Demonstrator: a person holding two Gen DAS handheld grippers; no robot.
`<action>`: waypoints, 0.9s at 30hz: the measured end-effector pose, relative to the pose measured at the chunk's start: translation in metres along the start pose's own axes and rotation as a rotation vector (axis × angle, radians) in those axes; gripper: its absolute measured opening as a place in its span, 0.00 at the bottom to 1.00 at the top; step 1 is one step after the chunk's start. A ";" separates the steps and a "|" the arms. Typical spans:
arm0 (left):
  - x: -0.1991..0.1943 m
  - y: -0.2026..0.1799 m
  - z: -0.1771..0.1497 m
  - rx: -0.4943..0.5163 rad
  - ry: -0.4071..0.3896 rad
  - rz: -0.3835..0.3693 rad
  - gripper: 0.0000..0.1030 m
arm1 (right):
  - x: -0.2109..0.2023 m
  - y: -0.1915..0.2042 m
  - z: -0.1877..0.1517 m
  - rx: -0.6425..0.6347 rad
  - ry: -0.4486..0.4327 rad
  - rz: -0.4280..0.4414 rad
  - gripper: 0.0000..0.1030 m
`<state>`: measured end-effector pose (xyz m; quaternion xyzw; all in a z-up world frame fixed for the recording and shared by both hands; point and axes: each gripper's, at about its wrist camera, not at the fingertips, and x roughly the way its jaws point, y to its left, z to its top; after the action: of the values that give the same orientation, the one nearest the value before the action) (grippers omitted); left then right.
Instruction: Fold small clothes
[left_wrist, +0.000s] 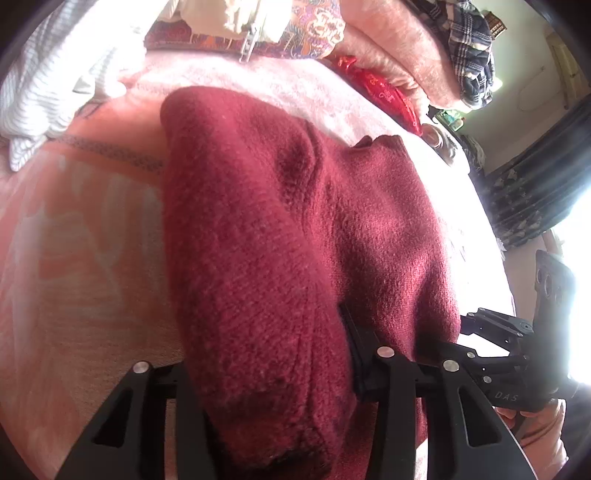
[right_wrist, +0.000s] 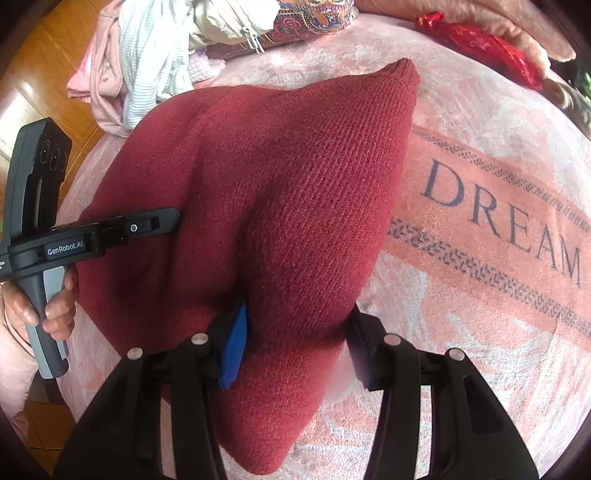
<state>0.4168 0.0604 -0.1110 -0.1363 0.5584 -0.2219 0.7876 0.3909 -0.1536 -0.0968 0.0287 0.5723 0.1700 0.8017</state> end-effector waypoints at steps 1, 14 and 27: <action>-0.001 -0.001 -0.001 -0.003 -0.011 -0.001 0.41 | -0.002 0.000 -0.001 -0.002 -0.006 0.001 0.44; -0.023 -0.024 -0.014 -0.006 -0.073 -0.043 0.38 | -0.035 -0.001 -0.024 -0.038 -0.053 0.010 0.39; -0.036 -0.133 -0.062 0.024 -0.033 -0.198 0.38 | -0.146 -0.058 -0.101 0.016 -0.068 0.020 0.37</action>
<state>0.3219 -0.0345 -0.0413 -0.1849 0.5264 -0.3030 0.7726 0.2695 -0.2676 -0.0133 0.0466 0.5458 0.1725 0.8186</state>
